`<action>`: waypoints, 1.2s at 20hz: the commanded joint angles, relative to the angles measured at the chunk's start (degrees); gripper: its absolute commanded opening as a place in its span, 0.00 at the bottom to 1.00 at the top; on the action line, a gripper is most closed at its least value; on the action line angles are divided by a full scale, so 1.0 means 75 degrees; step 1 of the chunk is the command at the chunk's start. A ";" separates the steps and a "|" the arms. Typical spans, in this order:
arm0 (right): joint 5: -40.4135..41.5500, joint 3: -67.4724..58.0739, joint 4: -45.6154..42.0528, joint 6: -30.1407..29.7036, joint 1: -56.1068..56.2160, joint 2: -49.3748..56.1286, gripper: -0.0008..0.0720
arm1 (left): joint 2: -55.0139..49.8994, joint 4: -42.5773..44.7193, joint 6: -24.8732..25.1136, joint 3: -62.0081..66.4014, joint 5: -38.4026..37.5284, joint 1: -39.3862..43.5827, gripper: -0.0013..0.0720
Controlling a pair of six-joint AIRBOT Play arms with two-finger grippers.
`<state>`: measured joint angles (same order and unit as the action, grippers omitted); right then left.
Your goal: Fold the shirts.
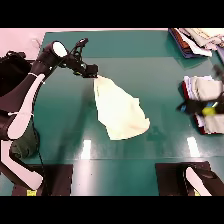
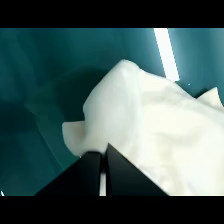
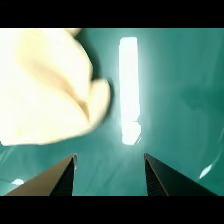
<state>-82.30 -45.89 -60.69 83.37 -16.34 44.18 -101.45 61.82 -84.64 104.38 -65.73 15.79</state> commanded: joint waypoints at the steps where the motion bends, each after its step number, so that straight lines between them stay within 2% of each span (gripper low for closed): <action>1: 0.0731 0.2882 0.1043 -0.0052 -0.0361 0.0169 0.68 | 0.0122 0.0052 0.0087 0.0064 -0.0128 -0.0061 0.05; 5: 0.3083 0.3681 0.3281 -0.0612 0.0927 0.1058 0.68 | 0.0122 0.0055 0.0085 0.0064 -0.0306 -0.0061 0.05; 9: 0.4581 0.2949 0.3611 -0.0708 0.2745 0.2343 0.68 | 0.0122 0.0052 0.0079 0.0064 -0.0329 -0.0061 0.05; 10: 0.4896 0.2634 0.3611 -0.0708 0.3112 0.2637 0.61 | 0.0122 0.0052 0.0076 0.0064 -0.0332 -0.0061 0.05; 11: 0.5135 0.2308 0.3547 -0.0702 0.3410 0.2894 0.47 | 0.0125 0.0050 0.0052 0.0067 -0.0376 -0.0061 0.05; 12: 0.5234 0.2005 0.3439 -0.0708 0.3614 0.3080 0.28 | 0.0163 0.0058 -0.0035 0.0064 -0.0440 -0.0061 0.05; 13: 0.5208 0.1696 0.3252 -0.0708 0.3733 0.3194 0.12 | 0.0242 0.0064 -0.0082 0.0070 -0.0463 -0.0064 0.05; 14: 0.5033 0.1361 0.2940 -0.0708 0.3751 0.3188 0.04 | 0.0428 0.0096 -0.0114 0.0096 -0.0469 -0.0064 0.05; 19: 0.2780 -0.1043 0.1343 -0.0708 0.2658 0.1306 0.04 | 0.2923 0.0679 0.0047 0.0163 0.0198 -0.0064 0.05; 24: 0.1515 -0.4162 0.0982 -0.0670 0.0944 -0.0111 0.04 | 0.5627 0.0682 0.0286 0.0160 0.0548 -0.0061 0.05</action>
<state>-64.27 -65.58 -50.83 78.06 -3.31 48.31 -69.12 66.22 -83.79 105.58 -63.33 15.35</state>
